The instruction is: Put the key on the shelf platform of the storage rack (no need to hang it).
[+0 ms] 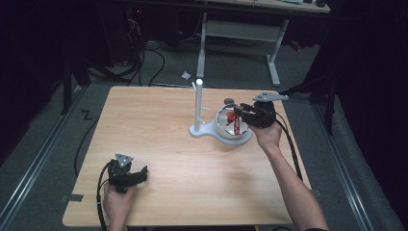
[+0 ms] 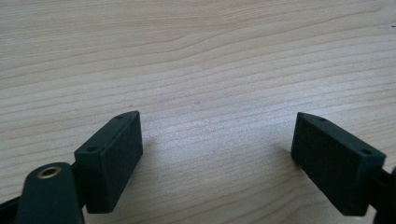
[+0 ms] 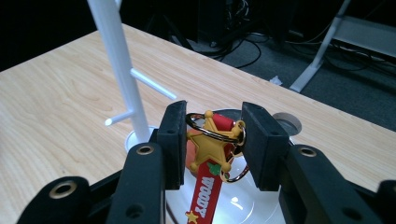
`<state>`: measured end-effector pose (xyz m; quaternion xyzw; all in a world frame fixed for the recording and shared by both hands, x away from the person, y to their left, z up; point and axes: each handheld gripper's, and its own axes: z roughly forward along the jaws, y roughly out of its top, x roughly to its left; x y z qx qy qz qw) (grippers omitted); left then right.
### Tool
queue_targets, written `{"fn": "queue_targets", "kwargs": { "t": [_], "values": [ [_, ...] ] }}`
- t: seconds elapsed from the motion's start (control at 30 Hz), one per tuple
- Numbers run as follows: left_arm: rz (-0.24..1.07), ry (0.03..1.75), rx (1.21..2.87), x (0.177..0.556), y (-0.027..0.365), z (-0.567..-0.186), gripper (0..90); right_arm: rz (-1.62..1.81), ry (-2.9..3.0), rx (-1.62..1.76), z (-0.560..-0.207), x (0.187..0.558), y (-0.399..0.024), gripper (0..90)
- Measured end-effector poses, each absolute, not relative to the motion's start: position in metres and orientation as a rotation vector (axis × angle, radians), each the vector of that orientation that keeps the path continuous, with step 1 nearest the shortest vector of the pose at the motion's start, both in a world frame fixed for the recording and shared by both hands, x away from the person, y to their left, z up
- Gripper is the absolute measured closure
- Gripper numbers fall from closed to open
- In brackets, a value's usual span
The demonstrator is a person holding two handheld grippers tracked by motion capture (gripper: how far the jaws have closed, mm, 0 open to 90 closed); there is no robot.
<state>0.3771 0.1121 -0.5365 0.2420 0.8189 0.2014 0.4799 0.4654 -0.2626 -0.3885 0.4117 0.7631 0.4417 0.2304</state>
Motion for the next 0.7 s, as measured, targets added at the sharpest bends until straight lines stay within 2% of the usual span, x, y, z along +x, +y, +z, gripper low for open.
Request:
{"fn": "queue_targets", "kwargs": {
  "t": [0.7],
  "values": [
    [0.493, 1.997, 0.592, 0.377, 0.112, -0.537, 16.9, 1.186, 2.079, 1.199, -0.411, 0.479, -0.269, 63.1]
  ]
}}
